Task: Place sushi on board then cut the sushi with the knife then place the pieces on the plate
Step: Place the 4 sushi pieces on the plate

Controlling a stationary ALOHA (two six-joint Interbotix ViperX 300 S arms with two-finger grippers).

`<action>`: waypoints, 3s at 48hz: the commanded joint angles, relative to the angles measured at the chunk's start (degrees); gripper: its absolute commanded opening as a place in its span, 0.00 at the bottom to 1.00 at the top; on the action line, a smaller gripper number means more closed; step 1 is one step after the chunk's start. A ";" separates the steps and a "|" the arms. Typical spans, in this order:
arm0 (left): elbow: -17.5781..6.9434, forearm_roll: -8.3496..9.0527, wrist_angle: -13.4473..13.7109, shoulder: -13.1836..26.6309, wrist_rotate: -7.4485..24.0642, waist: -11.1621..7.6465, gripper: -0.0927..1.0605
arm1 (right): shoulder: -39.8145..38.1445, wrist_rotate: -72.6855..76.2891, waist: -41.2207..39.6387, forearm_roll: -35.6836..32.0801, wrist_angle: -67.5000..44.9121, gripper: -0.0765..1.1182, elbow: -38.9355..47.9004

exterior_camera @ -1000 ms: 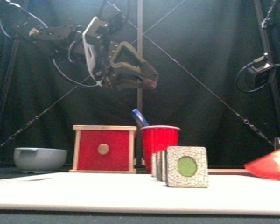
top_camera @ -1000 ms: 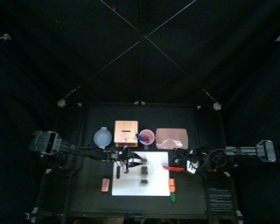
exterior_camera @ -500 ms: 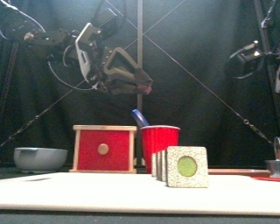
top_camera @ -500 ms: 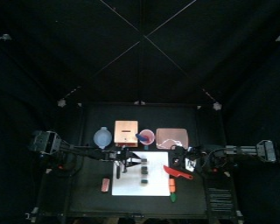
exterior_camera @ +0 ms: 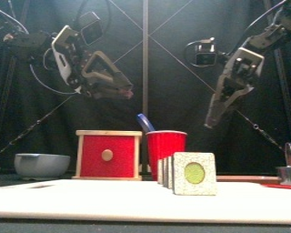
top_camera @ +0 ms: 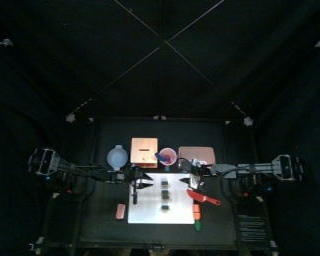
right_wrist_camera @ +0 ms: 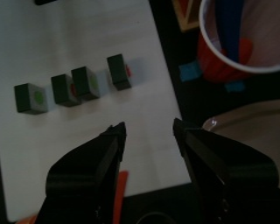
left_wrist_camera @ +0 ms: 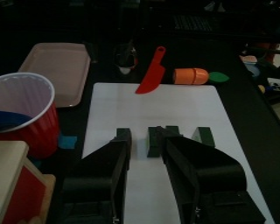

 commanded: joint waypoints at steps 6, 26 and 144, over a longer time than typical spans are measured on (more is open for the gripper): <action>-0.26 -0.70 -0.53 -1.32 0.18 0.70 0.69 | 8.35 -0.09 0.97 -0.79 -3.78 0.77 -6.77; 1.76 -0.70 -0.53 -1.41 0.09 0.70 0.69 | 20.39 0.00 5.10 -0.79 -0.97 0.76 -15.64; 0.70 -0.70 -0.53 -0.79 -0.09 4.13 0.69 | 9.05 -0.09 -16.61 -2.29 9.49 0.73 -6.86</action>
